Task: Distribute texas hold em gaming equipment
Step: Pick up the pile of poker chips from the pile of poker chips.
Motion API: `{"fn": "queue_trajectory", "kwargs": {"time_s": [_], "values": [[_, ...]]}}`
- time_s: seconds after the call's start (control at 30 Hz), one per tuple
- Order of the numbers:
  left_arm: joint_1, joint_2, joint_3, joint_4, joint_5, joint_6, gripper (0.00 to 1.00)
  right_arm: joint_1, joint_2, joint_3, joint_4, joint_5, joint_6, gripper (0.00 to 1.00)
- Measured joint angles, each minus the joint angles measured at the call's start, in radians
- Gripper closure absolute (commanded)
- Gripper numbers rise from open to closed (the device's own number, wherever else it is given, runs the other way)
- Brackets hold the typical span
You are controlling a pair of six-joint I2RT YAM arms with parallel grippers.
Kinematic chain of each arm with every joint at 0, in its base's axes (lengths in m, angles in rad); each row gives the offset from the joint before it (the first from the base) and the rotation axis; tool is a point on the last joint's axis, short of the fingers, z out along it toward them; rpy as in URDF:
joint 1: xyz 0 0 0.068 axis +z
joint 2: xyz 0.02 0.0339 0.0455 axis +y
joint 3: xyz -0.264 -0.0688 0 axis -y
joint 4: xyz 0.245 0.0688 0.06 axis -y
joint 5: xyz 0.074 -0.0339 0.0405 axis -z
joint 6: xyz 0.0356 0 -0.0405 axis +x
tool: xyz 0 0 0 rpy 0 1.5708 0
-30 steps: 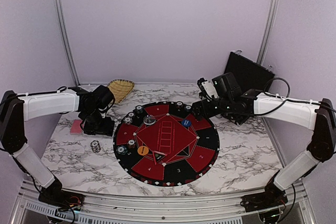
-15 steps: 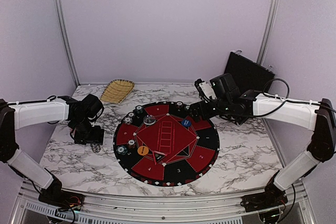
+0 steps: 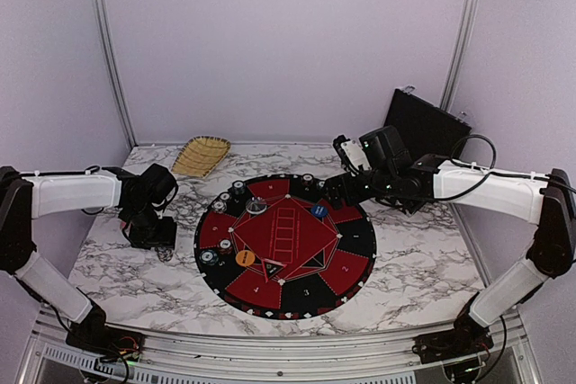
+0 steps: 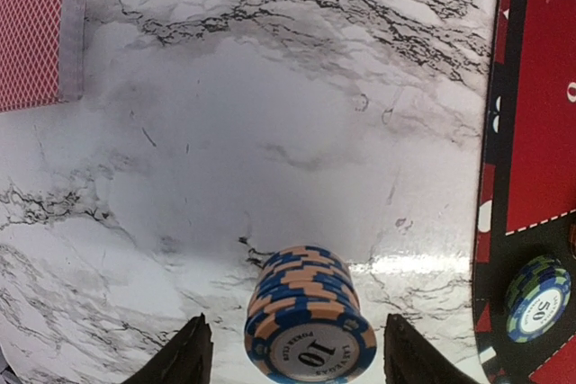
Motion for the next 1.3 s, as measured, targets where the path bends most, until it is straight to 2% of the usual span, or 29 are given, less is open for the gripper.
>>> {"fn": "queue_trajectory", "kwargs": {"time_s": [1.3], "values": [[0.008, 0.014, -0.023, 0.026, 0.015, 0.022, 0.58, 0.003, 0.0, 0.0, 0.0, 0.008, 0.0, 0.04]]}}
